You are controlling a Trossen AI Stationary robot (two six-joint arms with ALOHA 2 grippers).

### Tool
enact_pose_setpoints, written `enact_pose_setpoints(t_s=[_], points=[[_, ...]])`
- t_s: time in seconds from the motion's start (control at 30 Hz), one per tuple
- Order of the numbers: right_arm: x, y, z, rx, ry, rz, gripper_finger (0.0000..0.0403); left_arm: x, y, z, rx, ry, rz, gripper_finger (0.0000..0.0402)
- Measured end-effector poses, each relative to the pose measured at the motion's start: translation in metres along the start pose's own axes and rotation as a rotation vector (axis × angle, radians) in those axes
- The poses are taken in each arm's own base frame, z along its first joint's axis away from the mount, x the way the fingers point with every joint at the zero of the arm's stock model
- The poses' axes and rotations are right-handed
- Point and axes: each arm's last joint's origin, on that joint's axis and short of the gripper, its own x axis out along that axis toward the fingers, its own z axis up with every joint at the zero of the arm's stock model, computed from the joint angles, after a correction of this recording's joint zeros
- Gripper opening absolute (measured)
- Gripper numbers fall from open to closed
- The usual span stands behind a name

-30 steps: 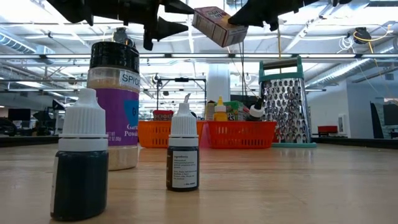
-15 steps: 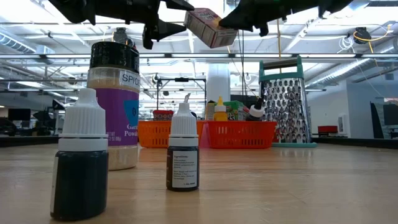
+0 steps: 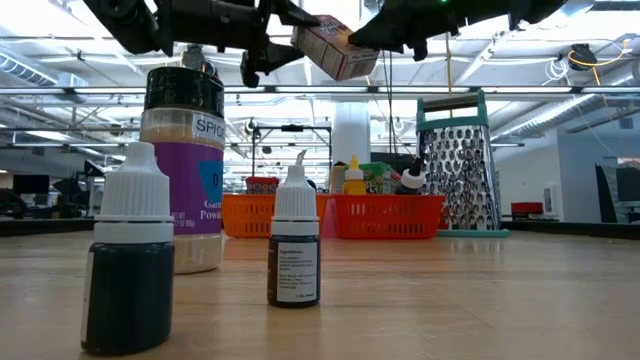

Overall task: Pick & Place Kitchen Items
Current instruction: Put the violet cereal box into the pink bin

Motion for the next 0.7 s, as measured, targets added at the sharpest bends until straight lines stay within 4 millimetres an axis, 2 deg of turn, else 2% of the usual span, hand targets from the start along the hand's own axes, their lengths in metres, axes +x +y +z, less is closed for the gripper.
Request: enact_pose_setpoints(t_s=[0.33, 0.5, 0.7], points=[[0.002, -0.006, -0.001, -0.012, 0.015, -0.016, 0.0000, 0.004, 0.015, 0.006, 0.071, -0.007, -0.002, 0.0081], [0.004, -0.010, -0.003, -0.017, 0.028, -0.024, 0.0012, 0.007, 0.024, 0.009, 0.078, 0.009, -0.018, 0.0073], [-0.001, -0.017, -0.004, -0.010, 0.090, -0.080, 0.0052, 0.009, 0.040, 0.017, 0.091, -0.034, 0.049, 0.0066]])
